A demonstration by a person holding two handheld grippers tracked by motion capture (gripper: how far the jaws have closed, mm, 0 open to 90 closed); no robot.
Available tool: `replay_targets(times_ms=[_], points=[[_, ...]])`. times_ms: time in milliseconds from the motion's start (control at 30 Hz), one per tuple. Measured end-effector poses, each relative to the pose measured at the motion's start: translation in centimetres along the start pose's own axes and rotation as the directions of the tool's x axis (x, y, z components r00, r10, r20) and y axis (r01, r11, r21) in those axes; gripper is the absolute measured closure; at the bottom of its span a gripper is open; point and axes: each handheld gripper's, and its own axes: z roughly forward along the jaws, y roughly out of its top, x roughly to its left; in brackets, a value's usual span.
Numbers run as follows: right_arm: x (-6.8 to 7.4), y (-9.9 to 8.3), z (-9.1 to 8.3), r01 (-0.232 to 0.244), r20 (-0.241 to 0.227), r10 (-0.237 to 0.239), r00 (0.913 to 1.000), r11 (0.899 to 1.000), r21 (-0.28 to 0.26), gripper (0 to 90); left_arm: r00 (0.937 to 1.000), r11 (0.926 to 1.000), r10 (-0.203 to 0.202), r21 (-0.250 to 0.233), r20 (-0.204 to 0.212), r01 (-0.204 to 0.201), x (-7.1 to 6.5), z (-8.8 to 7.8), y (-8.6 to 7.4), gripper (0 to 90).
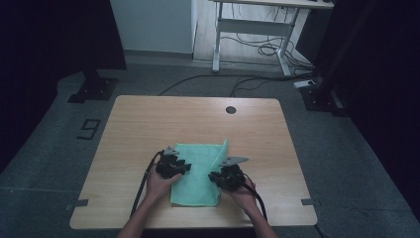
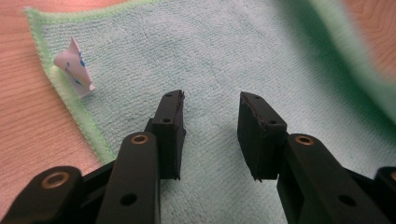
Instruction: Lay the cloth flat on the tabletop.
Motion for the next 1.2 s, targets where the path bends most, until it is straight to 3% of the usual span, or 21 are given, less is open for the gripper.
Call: replay_targets(times_ms=[67, 133, 233, 333, 467, 700, 833, 967, 1067, 1200], points=[[-0.1, 0.0, 1.1, -0.009, -0.016, 0.009, 0.9998, 1.0, 0.016, 74.9, 1.0, 1.0, -0.001, -0.001, 0.004, 0.001, 0.0, 0.0, 0.0, 61.3], [-0.1, -0.1, 1.5, -0.003, -0.036, 0.003, 0.9994, 1.0, 0.018, 64.0, 0.9999, 1.0, -0.001, -0.001, 0.01, 0.001, 0.1, 0.0, 0.0, 61.2], [-0.2, -0.4, 0.4, -0.01, -0.034, 0.008, 0.9994, 0.999, -0.035, 55.3, 0.9999, 1.0, -0.001, -0.002, 0.013, 0.001, 0.2, 0.0, 0.0, 61.3], [-0.7, -0.8, -1.9, -0.057, -0.031, 0.054, 0.9981, 0.994, -0.096, 55.1, 1.0, 1.0, -0.002, -0.007, 0.009, 0.002, 0.1, 0.0, -0.1, 61.2], [-1.0, -1.7, -3.4, -0.065, -0.026, 0.063, 0.9977, 0.994, -0.093, 55.2, 1.0, 1.0, -0.004, -0.008, 0.008, 0.004, 0.1, 0.0, -0.1, 61.1], [0.0, -2.6, -1.2, -0.035, -0.053, 0.034, 0.998, 0.999, -0.026, 55.0, 1.0, 0.9999, -0.002, -0.013, 0.009, 0.002, 0.1, 0.0, -0.2, 61.2], [1.0, -2.9, 0.3, 0.01, -0.013, -0.009, 0.9999, 0.999, 0.046, 61.1, 1.0, 0.9999, -0.001, -0.016, 0.008, 0.001, 0.1, 0.0, -0.3, 61.3], [1.6, -3.6, 0.1, 0.041, -0.005, -0.04, 0.9992, 0.998, 0.041, 80.5, 1.0, 0.9997, 0.003, -0.026, 0.005, -0.003, 0.1, 0.0, -0.4, 61.6], [1.5, -3.9, -1.0, 0.027, 0.009, -0.028, 0.9996, 1.0, 0.011, 84.1, 1.0, 0.9997, 0.002, -0.025, 0.0, -0.002, 0.0, 0.0, -0.4, 62.0], [0.9, -5.0, -4.5, -0.012, 0.037, 0.014, 0.9992, 0.999, -0.051, 84.1, 1.0, 0.9996, 0.003, -0.027, 0.0, -0.003, 0.0, 0.0, -0.4, 62.1]])
